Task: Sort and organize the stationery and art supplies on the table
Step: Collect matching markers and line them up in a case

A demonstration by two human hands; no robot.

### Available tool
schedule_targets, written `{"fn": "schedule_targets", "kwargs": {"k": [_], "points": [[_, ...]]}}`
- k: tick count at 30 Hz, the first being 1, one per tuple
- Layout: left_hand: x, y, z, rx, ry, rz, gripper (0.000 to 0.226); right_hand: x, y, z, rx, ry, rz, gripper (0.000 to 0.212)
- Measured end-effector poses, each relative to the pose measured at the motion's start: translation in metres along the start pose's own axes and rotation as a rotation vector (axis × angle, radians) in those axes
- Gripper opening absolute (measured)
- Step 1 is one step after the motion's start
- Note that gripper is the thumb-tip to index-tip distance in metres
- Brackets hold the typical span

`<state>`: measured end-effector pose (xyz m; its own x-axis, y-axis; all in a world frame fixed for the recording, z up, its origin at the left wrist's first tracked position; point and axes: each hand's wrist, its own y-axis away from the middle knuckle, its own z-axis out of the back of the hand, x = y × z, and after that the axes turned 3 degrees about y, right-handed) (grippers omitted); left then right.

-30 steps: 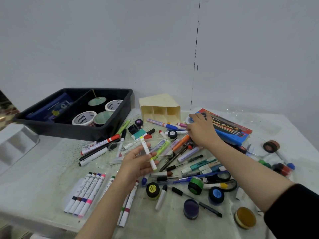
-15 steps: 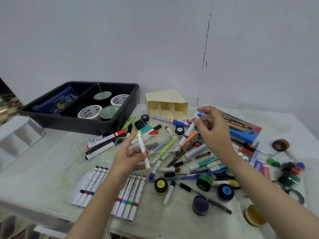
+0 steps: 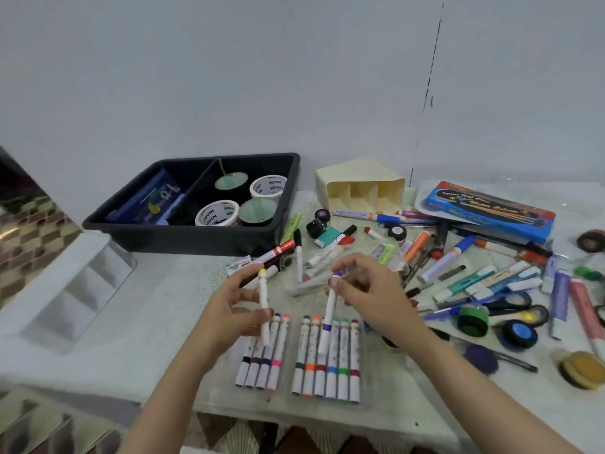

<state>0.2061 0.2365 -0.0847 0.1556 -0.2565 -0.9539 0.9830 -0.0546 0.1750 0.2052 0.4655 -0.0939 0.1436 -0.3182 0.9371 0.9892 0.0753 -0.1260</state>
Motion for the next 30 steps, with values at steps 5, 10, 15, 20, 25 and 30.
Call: {"fn": "schedule_targets", "kwargs": {"k": [5,10,15,20,25,30], "points": [[0.021,0.004,0.045,0.002,-0.247,-0.087,0.061,0.006,0.007,-0.049,0.017,-0.014,-0.004,0.005],[0.036,0.002,0.071,0.073,-0.329,-0.107,0.061,0.01,0.006,-0.09,-0.037,-0.029,-0.041,0.005],[0.051,-0.004,0.084,0.112,-0.299,-0.131,0.063,0.009,0.002,-0.12,-0.102,-0.003,-0.103,0.007],[0.06,-0.009,0.089,0.158,-0.289,-0.159,0.065,0.014,0.001,-0.136,-0.079,0.119,-0.132,0.01],[0.065,-0.012,0.087,0.224,-0.306,-0.157,0.065,0.014,0.003,-0.147,-0.044,0.257,-0.101,0.01],[0.066,-0.013,0.088,0.236,-0.305,-0.178,0.065,0.013,0.005,-0.15,-0.078,0.462,0.016,0.018]]}}
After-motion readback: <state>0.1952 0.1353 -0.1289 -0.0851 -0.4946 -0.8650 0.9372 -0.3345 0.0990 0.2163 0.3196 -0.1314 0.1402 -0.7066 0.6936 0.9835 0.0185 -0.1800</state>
